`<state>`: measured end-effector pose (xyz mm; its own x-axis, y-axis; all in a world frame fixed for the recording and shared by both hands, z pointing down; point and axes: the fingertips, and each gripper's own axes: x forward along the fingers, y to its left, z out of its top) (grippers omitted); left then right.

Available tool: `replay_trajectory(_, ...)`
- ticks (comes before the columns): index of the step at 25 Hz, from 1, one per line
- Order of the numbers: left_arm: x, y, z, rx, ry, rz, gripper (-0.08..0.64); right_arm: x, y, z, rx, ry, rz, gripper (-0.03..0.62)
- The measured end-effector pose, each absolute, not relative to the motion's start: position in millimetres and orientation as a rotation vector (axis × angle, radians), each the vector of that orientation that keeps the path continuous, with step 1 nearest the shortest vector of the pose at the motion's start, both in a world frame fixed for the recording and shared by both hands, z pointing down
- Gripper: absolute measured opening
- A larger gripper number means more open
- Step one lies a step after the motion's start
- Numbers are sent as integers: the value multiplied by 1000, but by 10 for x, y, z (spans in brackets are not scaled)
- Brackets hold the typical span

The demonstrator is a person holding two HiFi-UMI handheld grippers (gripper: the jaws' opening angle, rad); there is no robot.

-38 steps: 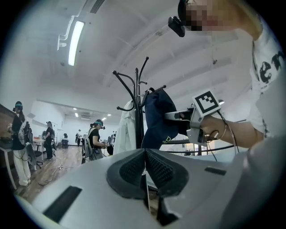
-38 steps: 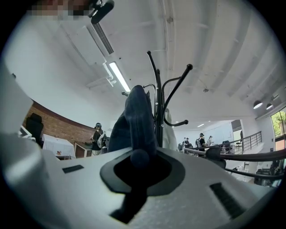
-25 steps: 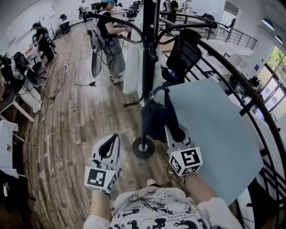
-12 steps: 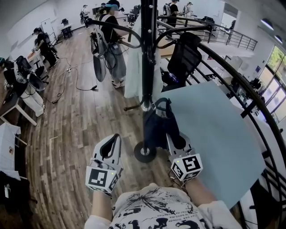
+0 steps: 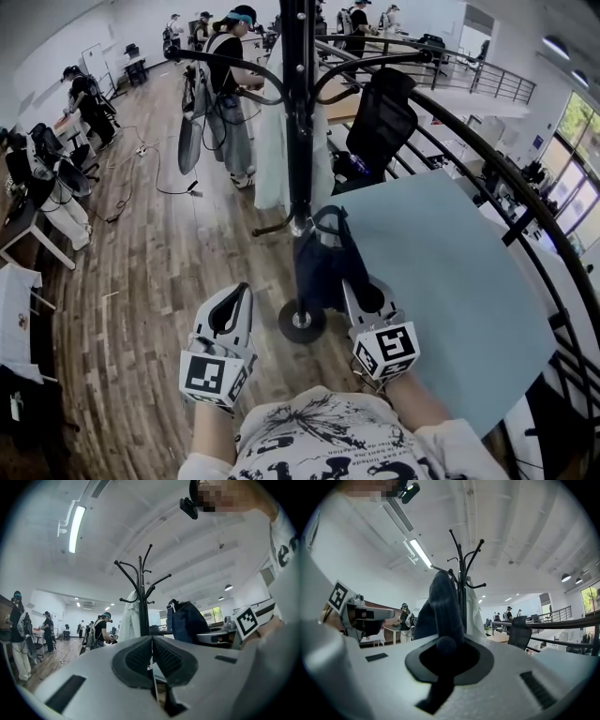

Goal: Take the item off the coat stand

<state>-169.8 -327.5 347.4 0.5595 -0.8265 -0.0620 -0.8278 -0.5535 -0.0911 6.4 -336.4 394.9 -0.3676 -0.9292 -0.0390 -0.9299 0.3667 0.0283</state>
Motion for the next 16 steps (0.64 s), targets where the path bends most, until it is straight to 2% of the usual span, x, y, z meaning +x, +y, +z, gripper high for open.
replay_trajectory(16, -1693, -3226, 3424, -2678, 1420, 28, 5, 9, -3308, 3793, -1751, 2567, 116, 12)
